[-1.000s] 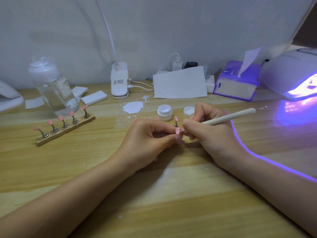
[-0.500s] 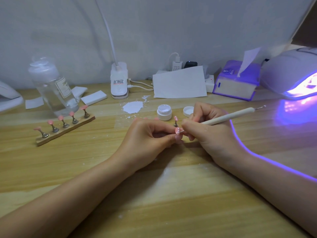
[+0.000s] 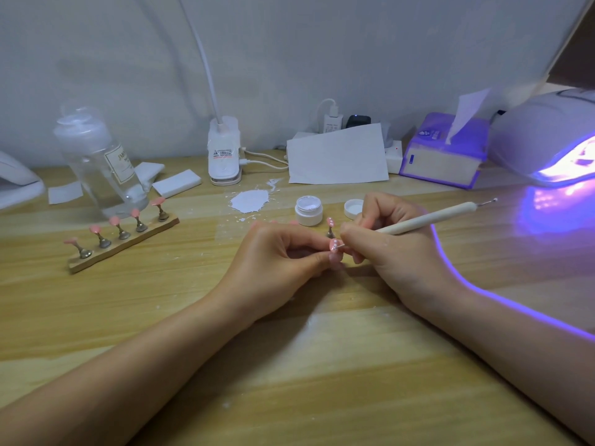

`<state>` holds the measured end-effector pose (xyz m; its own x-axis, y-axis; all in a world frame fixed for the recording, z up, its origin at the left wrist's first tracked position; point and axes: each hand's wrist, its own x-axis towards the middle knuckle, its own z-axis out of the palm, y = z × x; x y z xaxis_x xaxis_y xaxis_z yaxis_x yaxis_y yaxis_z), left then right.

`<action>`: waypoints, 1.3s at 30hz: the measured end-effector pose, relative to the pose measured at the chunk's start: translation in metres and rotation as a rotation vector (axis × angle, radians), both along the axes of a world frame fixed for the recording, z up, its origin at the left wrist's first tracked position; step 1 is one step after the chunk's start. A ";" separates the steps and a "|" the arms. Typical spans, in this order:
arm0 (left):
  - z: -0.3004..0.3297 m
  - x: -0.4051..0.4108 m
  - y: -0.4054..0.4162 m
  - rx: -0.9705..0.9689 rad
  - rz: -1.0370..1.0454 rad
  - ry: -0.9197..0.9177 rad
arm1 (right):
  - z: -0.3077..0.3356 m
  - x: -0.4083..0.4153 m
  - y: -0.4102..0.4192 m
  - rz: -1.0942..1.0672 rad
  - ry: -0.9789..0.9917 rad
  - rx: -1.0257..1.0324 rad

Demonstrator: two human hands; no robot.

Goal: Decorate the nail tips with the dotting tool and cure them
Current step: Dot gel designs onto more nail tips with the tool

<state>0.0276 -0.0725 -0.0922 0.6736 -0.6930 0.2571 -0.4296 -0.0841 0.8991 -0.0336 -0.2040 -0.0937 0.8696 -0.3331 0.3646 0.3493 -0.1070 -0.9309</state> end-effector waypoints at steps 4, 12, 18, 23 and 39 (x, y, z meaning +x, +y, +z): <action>0.000 0.000 0.000 0.001 -0.001 -0.018 | -0.001 0.001 -0.002 -0.041 0.007 -0.018; -0.001 0.000 0.000 -0.013 0.001 -0.003 | -0.001 0.001 -0.001 -0.021 0.000 -0.011; -0.001 0.000 0.000 -0.004 0.000 -0.021 | -0.001 0.000 0.000 -0.035 -0.006 -0.014; -0.003 0.002 0.000 -0.013 0.007 0.001 | -0.001 0.001 -0.002 -0.029 -0.004 -0.016; -0.004 0.003 -0.001 -0.035 0.003 -0.037 | 0.002 0.002 -0.001 -0.068 0.036 0.100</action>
